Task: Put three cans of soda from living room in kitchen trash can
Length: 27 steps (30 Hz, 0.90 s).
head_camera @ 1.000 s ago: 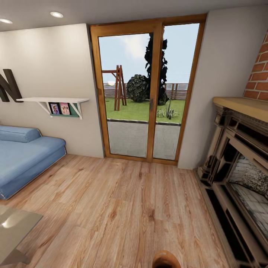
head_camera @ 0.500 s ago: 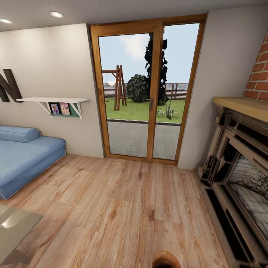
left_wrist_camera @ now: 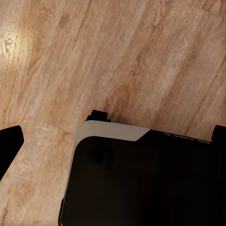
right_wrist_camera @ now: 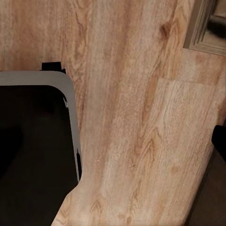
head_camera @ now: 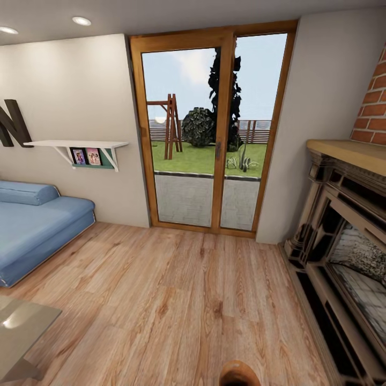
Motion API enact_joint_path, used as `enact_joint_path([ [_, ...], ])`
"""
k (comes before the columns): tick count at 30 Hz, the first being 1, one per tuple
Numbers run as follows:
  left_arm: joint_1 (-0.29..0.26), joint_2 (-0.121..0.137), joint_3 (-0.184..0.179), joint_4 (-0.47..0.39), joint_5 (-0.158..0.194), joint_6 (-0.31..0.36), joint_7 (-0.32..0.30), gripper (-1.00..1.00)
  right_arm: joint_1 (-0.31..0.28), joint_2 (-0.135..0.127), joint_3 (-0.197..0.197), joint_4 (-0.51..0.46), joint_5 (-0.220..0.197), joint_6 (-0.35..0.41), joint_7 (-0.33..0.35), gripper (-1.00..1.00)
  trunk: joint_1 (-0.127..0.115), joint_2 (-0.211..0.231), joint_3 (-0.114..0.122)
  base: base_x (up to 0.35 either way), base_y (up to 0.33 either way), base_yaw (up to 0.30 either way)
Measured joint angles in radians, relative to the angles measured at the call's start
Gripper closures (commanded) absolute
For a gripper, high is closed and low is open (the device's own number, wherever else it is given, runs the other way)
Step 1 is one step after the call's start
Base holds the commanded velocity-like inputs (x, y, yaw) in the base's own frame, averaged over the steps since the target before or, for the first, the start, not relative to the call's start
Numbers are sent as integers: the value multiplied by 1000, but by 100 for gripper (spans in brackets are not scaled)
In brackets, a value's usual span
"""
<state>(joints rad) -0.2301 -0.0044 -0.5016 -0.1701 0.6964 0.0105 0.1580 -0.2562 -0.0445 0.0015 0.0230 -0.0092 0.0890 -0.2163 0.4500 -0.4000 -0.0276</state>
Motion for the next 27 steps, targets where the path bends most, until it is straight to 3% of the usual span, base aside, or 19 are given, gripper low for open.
enact_joint_path([
  [27,0,1,0,0,0,0,0,-100,0,0,0,0,0,0,0,-100,0,0,0,0,0,0],
])
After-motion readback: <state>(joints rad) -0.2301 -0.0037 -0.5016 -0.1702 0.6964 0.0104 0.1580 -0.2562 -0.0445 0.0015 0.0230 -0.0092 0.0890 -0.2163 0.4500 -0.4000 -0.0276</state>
